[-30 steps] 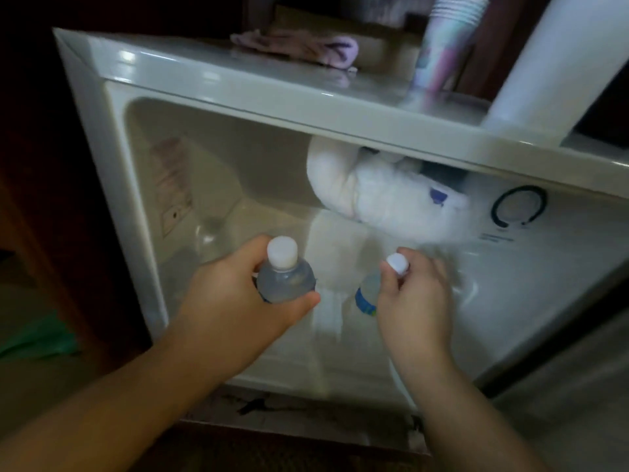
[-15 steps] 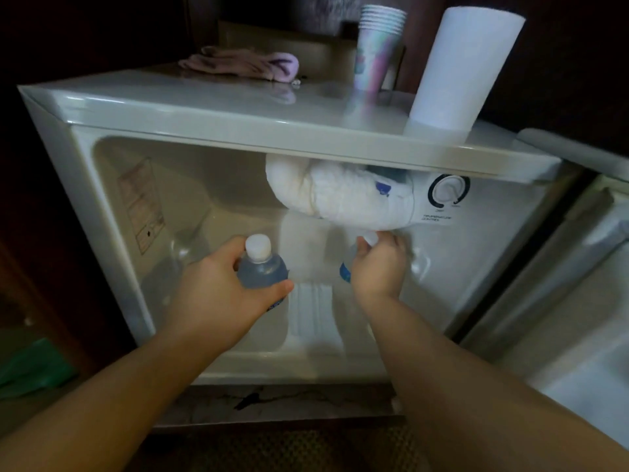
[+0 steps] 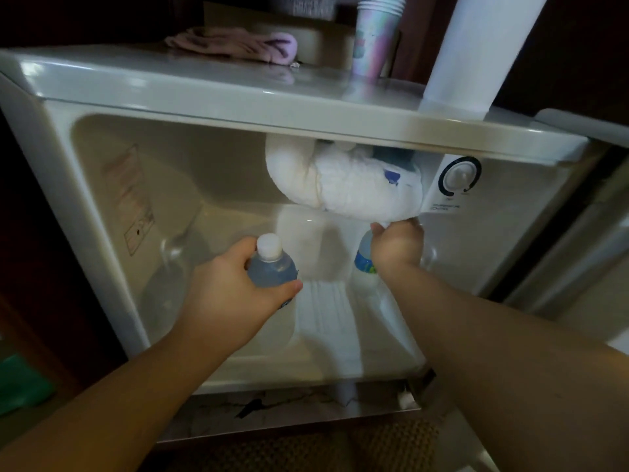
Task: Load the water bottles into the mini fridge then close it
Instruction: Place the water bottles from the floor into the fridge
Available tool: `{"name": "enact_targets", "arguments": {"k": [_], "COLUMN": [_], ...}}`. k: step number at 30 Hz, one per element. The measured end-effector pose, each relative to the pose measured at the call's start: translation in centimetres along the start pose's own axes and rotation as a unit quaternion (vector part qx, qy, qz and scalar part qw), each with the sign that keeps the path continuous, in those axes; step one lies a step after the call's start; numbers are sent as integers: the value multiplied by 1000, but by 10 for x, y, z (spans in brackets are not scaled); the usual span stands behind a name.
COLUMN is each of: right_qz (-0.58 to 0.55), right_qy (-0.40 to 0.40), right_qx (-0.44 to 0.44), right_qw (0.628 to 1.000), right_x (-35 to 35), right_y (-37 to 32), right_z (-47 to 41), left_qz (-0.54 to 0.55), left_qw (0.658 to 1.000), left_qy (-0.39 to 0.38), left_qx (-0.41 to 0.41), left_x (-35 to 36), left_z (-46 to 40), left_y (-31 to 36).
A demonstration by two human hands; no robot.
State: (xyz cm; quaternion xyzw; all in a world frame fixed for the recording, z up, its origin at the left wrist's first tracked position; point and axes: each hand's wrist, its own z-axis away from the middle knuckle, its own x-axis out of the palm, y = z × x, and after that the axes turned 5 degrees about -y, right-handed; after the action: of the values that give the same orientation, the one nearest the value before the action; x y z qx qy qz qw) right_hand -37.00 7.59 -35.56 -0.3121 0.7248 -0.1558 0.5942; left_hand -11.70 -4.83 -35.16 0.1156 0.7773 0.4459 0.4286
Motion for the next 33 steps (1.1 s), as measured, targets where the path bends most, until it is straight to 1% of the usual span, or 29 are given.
{"name": "enact_targets", "arguments": {"k": [3, 4, 5, 8, 11, 14, 18, 20, 22, 23, 25, 28, 33], "right_qz": [56, 49, 29, -40, -83, -105, -91, -71, -44, -23, 44, 114, 178], "right_qy": [8, 7, 6, 38, 39, 15, -40, -72, -129, -157, -190, -199, -204], "right_qx": [2, 8, 7, -9, -8, -19, 11, 0, -4, -9, -50, -115, -140], "right_qw": [998, 999, 1000, 998, 996, 994, 995, 995, 991, 987, 980, 967, 953], "right_x": [3, 5, 8, 9, 10, 19, 30, 32, 32, 31, 31, 29, 34], "right_y": [2, 3, 6, 11, 19, 31, 48, 58, 66, 70, 75, 74, 68], "right_z": [-1, 3, 7, 32, 67, 98, 129, 140, 145, 147, 150, 153, 154], "left_qz": [15, 19, 20, 11, -9, -19, -25, -14, 1, 0, -10, 3, 9], "left_qw": [1000, 1000, 1000, 1000, 1000, 1000, 999, 998, 998, 998, 998, 997, 996], "left_qy": [-1, -4, -8, -12, -16, -24, -44, -57, -62, -62, -63, -77, -84], "left_qx": [6, 6, 6, 6, 3, 0, 6, 2, -6, -4, -5, -13, -3], "left_x": [14, 18, 22, 34, 48, 67, 92, 103, 113, 118, 128, 140, 153], "left_z": [-8, -10, -12, -22, -37, -58, -82, -93, -102, -105, -112, -121, -128], "left_y": [2, 3, 5, 11, 14, 15, 18, 18, 18, 19, 20, 22, 21]}}
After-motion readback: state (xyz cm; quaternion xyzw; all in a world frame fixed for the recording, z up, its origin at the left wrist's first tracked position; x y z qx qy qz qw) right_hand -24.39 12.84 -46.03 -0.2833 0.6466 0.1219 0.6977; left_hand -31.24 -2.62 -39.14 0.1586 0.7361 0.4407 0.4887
